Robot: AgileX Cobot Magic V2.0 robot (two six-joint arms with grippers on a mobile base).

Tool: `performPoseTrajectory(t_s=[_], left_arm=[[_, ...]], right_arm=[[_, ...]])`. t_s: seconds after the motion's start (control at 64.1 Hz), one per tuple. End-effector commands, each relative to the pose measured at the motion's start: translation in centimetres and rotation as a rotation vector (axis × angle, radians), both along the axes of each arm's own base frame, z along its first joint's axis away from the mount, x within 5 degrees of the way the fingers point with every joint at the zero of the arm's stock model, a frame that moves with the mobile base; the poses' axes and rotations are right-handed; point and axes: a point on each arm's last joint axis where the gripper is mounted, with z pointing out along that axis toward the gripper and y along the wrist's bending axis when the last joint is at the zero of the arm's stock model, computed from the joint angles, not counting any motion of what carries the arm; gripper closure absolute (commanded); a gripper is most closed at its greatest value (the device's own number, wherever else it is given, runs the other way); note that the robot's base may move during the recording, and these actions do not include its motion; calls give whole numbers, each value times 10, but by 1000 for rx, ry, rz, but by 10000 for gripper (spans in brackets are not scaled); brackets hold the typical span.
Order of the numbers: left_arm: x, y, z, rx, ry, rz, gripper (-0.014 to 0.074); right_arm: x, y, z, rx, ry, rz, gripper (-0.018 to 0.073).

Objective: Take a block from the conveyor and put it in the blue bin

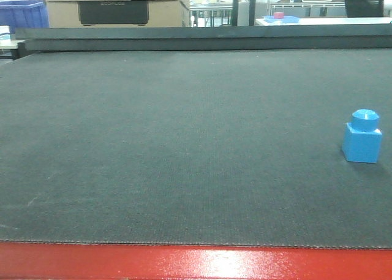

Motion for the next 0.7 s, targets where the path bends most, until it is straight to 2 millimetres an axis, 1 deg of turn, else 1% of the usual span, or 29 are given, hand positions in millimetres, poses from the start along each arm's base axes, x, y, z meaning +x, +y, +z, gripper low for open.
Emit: performPoseTrajectory(t_s=[0.0, 0.031, 0.047, 0.078, 0.094, 0.125, 0.203, 0.25, 0.343, 0.39, 0.515, 0.624, 0.687], left_arm=[[2, -3, 24, 7, 134, -30, 608], [5, -3, 29, 17, 189, -36, 570], [9, -4, 32, 22, 217, -37, 549], [11, -4, 40, 30, 248, -38, 505], [13, -4, 42, 34, 268, -39, 470], [17, -4, 45, 45, 314, -38, 420], [31, -4, 51, 55, 418, -44, 274], [35, -5, 54, 59, 445, -52, 177], [42, -6, 54, 65, 462, -73, 22], [44, -7, 53, 70, 476, -82, -18], [50, -7, 50, 80, 518, -92, 10], [53, -7, 49, 92, 529, -83, 16], [54, -7, 49, 95, 532, -80, 16]], right_arm=[[12, 2, 19, -19, 142, 34, 513], [17, 3, 25, -24, 191, 42, 435], [21, 4, 26, -26, 207, 45, 419], [27, 5, 30, -31, 248, 53, 333], [30, 5, 31, -33, 268, 53, 281], [35, 6, 34, -35, 291, 55, 213], [48, 7, 35, -41, 356, 58, 52], [55, 8, 34, -41, 373, 57, -13], [65, 9, 30, -44, 415, 58, -10], [69, 9, 29, -46, 436, 60, -10], [81, 13, 29, -61, 526, 86, -10], [101, 23, 29, -95, 678, 145, -10], [119, 30, 27, -121, 792, 177, -10]])
